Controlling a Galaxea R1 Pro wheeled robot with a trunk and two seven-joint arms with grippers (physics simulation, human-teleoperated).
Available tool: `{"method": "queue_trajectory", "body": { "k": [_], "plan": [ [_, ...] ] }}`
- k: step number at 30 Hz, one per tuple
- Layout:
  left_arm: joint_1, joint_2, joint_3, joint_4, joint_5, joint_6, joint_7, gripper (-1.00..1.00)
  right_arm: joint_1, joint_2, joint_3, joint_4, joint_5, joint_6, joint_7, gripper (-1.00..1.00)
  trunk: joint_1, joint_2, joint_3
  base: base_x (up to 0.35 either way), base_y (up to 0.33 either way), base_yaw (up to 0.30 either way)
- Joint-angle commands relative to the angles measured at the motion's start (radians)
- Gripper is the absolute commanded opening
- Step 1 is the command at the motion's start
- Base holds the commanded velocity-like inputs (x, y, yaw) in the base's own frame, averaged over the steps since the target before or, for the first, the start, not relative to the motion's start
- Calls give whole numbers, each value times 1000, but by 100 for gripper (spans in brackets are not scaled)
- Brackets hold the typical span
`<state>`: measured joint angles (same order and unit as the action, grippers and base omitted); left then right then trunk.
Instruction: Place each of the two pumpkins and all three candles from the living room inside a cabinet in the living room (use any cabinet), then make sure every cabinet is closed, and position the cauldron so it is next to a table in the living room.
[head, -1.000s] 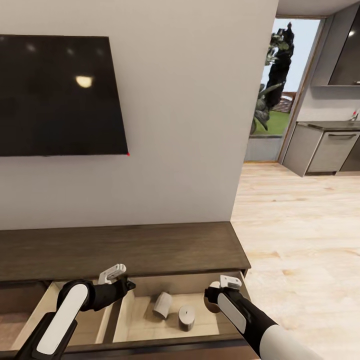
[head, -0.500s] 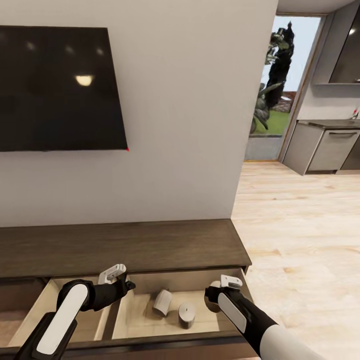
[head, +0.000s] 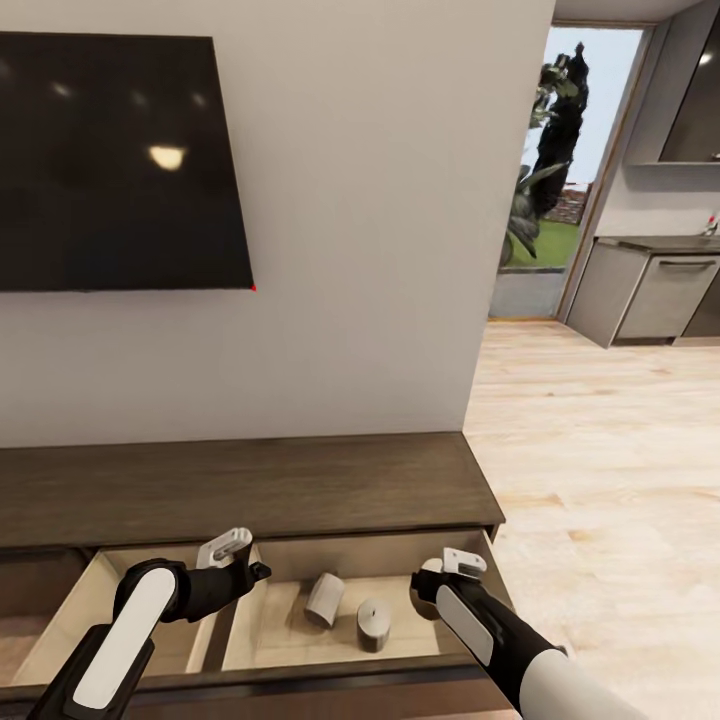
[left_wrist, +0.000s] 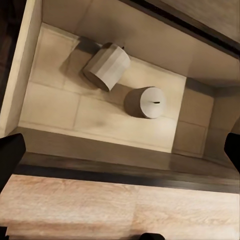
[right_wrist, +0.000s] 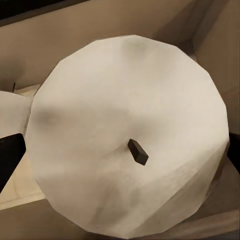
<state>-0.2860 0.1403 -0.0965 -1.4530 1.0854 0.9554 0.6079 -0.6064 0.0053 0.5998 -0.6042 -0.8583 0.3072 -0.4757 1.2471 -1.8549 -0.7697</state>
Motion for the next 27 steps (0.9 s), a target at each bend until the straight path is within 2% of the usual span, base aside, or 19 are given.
{"method": "queue_trajectory", "body": {
  "k": [1, 5, 21, 27],
  "plan": [
    [0, 1, -2, -1, 10, 0, 10, 100, -1, -1, 5, -2, -6, -5, -9, -100, 4, -8, -4, 0, 0, 0],
    [0, 1, -2, -1, 10, 0, 11, 100, -1, -1, 5, -2, -11, -27, -14, -100, 19, -36, -17, 0, 0, 0],
    [-1, 1, 0, -2, 12, 3, -1, 100, -1, -1, 5, -2, -15, -33, -17, -100, 81, -148, -67, 0, 0, 0],
    [3, 9, 13, -90, 30, 15, -9, 100, -1, -1, 5, -2, -15, -33, -17, -100, 104, -190, -86, 0, 0, 0]
  ]
}}
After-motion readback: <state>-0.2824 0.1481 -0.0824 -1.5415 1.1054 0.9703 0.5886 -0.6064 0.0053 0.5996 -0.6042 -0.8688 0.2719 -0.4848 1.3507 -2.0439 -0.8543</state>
